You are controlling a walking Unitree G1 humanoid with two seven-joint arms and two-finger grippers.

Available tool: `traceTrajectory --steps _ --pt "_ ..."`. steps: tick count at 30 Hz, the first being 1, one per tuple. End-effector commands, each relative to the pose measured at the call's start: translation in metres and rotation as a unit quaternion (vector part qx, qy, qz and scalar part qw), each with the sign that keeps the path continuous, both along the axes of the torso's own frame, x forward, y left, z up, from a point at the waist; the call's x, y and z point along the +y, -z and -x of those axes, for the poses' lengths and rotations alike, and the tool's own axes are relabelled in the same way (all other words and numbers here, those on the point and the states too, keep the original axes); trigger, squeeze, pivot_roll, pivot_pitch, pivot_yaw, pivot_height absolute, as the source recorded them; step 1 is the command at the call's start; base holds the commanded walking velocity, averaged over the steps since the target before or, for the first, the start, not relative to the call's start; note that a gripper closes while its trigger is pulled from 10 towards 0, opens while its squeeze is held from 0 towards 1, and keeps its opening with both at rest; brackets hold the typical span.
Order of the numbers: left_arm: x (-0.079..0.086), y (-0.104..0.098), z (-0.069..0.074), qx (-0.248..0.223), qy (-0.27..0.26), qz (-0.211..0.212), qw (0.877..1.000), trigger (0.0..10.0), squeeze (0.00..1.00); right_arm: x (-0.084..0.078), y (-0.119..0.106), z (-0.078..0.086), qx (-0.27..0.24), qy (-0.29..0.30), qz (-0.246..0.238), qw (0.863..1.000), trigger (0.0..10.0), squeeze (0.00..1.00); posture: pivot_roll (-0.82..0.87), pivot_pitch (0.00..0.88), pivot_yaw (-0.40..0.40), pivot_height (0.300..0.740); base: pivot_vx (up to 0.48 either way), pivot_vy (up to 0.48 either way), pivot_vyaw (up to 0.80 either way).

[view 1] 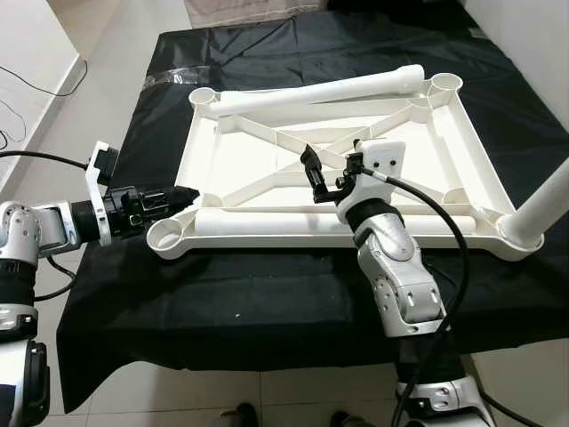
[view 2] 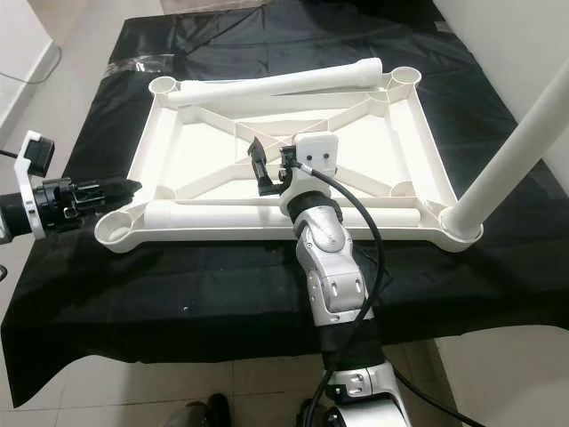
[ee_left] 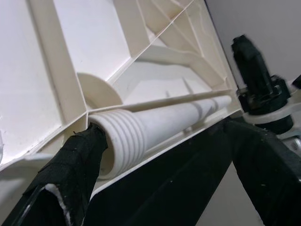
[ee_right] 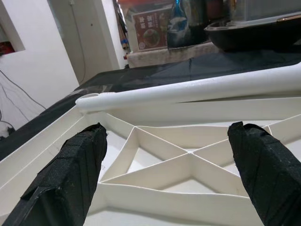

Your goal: Building children table

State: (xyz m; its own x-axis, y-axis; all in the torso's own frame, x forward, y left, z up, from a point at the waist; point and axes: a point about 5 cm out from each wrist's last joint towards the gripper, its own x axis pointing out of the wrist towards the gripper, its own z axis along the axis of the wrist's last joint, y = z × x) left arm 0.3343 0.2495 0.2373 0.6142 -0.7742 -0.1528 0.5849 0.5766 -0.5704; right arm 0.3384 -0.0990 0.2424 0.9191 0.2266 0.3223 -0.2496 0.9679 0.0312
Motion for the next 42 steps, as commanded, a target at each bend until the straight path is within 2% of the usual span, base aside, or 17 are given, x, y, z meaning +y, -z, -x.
traceTrajectory --steps 1,14,36,42 --pt "0.000 0.013 0.001 0.018 0.004 0.000 1.000 10.0 0.00 0.001 -0.002 0.003 0.000 -0.005 0.000 1.000 10.0 0.00 0.05 0.294 0.094 0.740 0.000 0.000 0.00" --pt "-0.010 0.019 -0.007 0.018 0.018 0.015 1.000 10.0 0.00 -0.001 -0.010 0.007 -0.004 -0.006 -0.004 1.000 10.0 0.00 0.03 0.318 0.098 0.740 0.000 0.000 0.00" --pt "-0.021 0.028 -0.009 0.028 0.038 0.030 0.998 10.0 0.00 -0.002 -0.018 0.010 -0.007 -0.003 -0.008 1.000 10.0 0.00 0.02 0.327 0.108 0.740 0.000 0.000 0.00" --pt "-0.026 0.028 -0.012 0.029 0.041 0.043 0.998 10.0 0.00 -0.002 -0.026 0.009 -0.017 0.000 -0.013 1.000 10.0 0.00 0.02 0.328 0.121 0.740 0.000 0.000 0.00"
